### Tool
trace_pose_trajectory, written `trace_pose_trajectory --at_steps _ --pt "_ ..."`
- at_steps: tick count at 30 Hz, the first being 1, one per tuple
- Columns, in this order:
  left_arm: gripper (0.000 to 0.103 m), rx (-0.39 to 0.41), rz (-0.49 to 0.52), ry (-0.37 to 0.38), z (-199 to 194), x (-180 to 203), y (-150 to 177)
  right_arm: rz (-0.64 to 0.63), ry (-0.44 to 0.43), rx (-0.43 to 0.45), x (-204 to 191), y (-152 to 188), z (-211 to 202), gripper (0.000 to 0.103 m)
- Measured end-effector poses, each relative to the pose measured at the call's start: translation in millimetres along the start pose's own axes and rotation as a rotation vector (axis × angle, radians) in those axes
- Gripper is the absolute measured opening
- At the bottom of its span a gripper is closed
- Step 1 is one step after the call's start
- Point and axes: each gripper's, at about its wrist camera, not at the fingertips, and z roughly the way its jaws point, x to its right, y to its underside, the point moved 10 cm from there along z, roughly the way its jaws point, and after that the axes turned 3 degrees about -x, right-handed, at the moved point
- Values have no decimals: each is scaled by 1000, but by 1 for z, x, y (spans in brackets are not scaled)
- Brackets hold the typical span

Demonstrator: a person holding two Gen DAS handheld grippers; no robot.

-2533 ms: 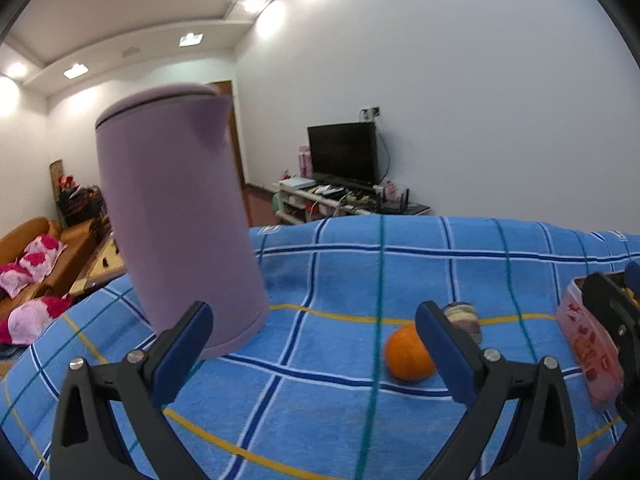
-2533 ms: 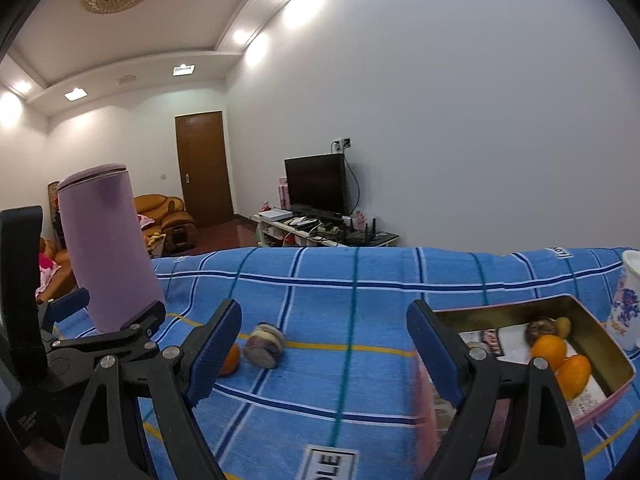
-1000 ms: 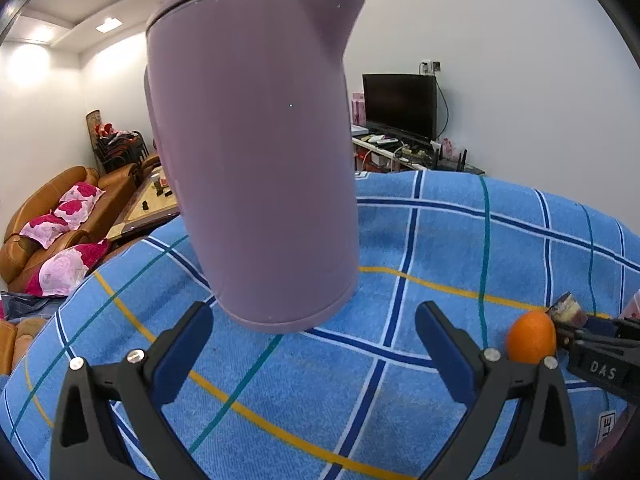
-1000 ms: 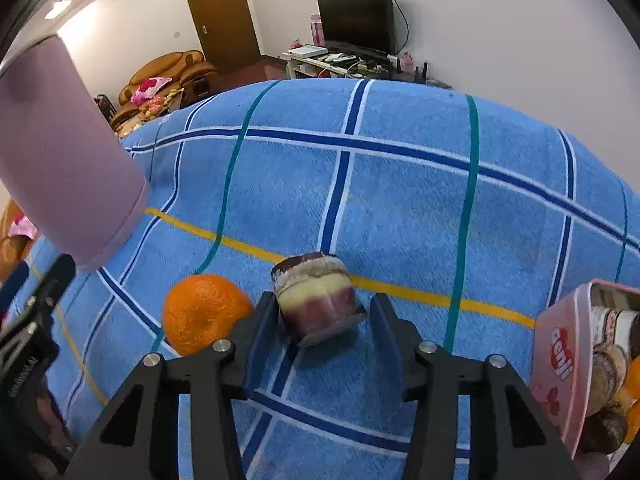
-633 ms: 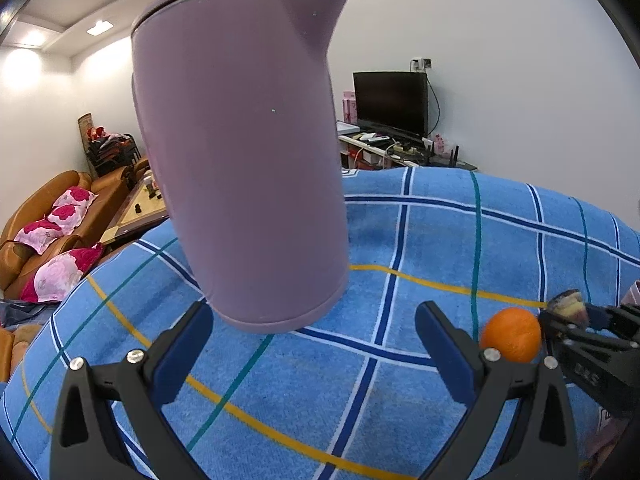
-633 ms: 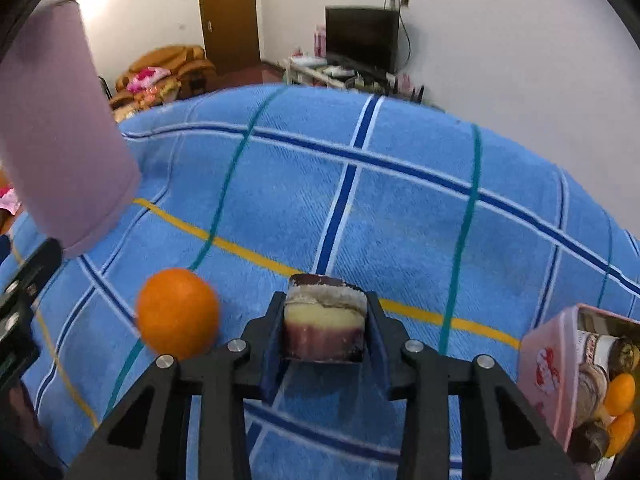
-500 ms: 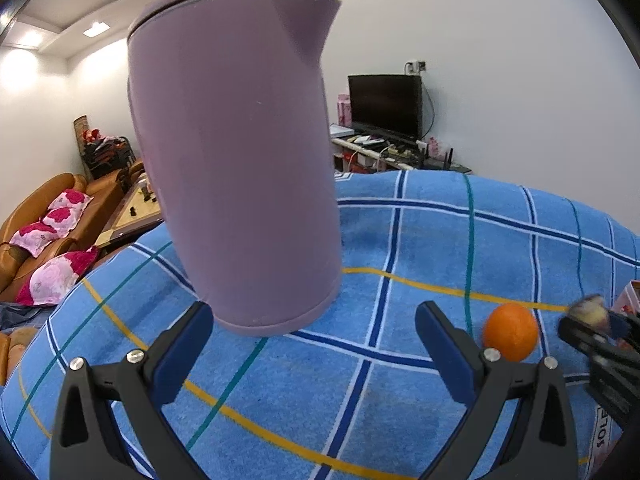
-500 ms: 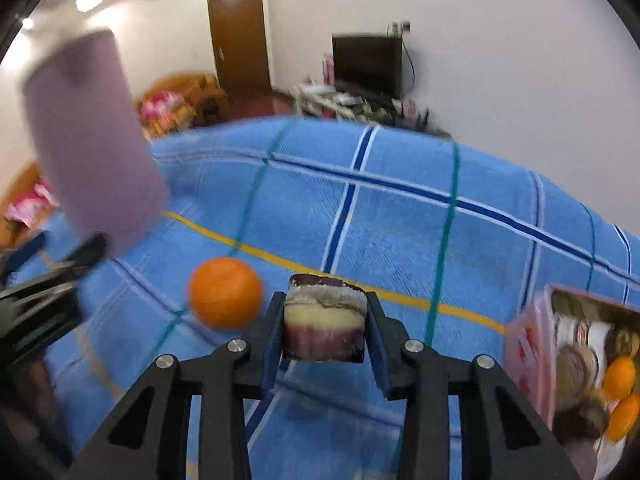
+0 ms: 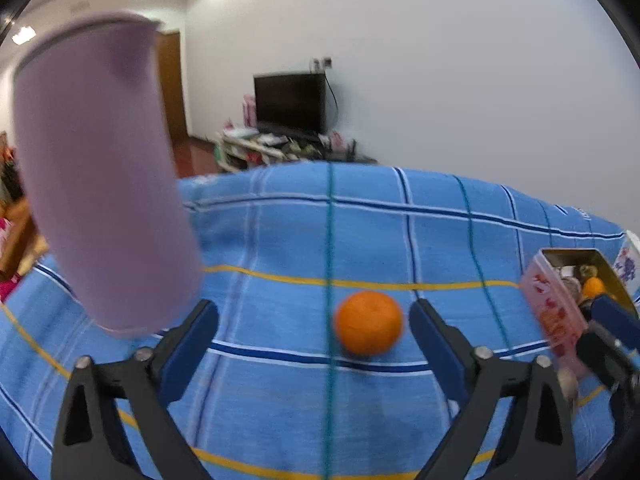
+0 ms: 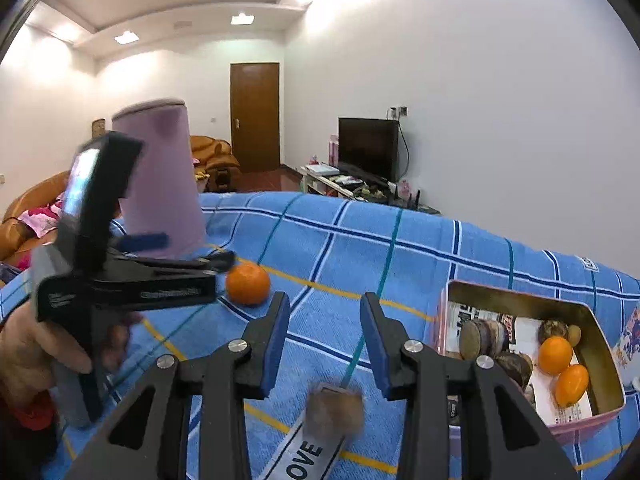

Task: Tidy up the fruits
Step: 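Lift the striped fruit with the right tool while the left tool grasps the orange, then carry the striped fruit and orange in both tools over the pink tin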

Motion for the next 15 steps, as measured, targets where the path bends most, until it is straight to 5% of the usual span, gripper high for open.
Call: trace_pose_trajectory --at_steps 7,13,15 --pt "82 -143 69 -69 44 25 9 119 -108 8 17 -4 -4 39" --pt "55 -244 41 -15 65 30 17 268 -207 26 53 2 -39 39" --pt "51 -243 50 -15 65 32 17 258 -214 -2 51 10 -44 52"
